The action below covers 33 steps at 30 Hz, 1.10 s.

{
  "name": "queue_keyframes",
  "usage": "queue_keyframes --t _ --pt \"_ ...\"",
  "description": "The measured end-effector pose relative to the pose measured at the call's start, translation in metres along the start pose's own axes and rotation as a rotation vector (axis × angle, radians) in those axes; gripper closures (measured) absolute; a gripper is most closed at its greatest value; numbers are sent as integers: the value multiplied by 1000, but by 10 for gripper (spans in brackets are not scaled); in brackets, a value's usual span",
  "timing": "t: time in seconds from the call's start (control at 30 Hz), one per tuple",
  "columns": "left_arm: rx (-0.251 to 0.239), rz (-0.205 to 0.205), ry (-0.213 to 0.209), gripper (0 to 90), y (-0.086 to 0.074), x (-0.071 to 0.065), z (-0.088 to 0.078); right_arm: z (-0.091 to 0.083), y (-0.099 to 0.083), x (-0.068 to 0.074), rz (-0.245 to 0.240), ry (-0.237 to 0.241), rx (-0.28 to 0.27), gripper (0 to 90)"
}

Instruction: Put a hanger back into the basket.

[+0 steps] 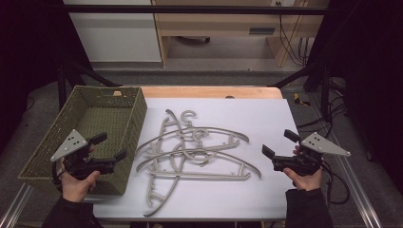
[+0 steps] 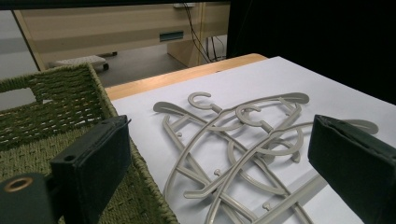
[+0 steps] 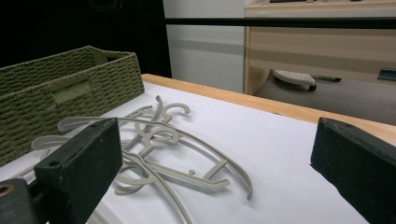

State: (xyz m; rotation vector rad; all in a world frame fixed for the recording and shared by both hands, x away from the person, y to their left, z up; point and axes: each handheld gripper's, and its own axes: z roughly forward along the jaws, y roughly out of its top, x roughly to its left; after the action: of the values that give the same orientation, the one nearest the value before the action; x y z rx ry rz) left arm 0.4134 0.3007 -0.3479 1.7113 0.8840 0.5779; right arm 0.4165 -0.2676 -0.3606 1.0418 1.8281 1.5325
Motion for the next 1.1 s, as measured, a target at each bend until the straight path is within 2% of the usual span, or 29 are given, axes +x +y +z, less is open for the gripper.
queue_keyframes --t 0.47,0.9,1.0,1.1 --pt "42 28 -28 59 5 -10 13 4 2 6 -9 15 12 24" --pt "129 98 -97 70 10 -33 40 8 3 11 -25 35 23 25" --pt "144 100 -104 72 11 -36 45 8 3 12 -26 35 25 25" --pt "192 125 -117 82 14 -40 59 10 3 13 -30 37 35 24"
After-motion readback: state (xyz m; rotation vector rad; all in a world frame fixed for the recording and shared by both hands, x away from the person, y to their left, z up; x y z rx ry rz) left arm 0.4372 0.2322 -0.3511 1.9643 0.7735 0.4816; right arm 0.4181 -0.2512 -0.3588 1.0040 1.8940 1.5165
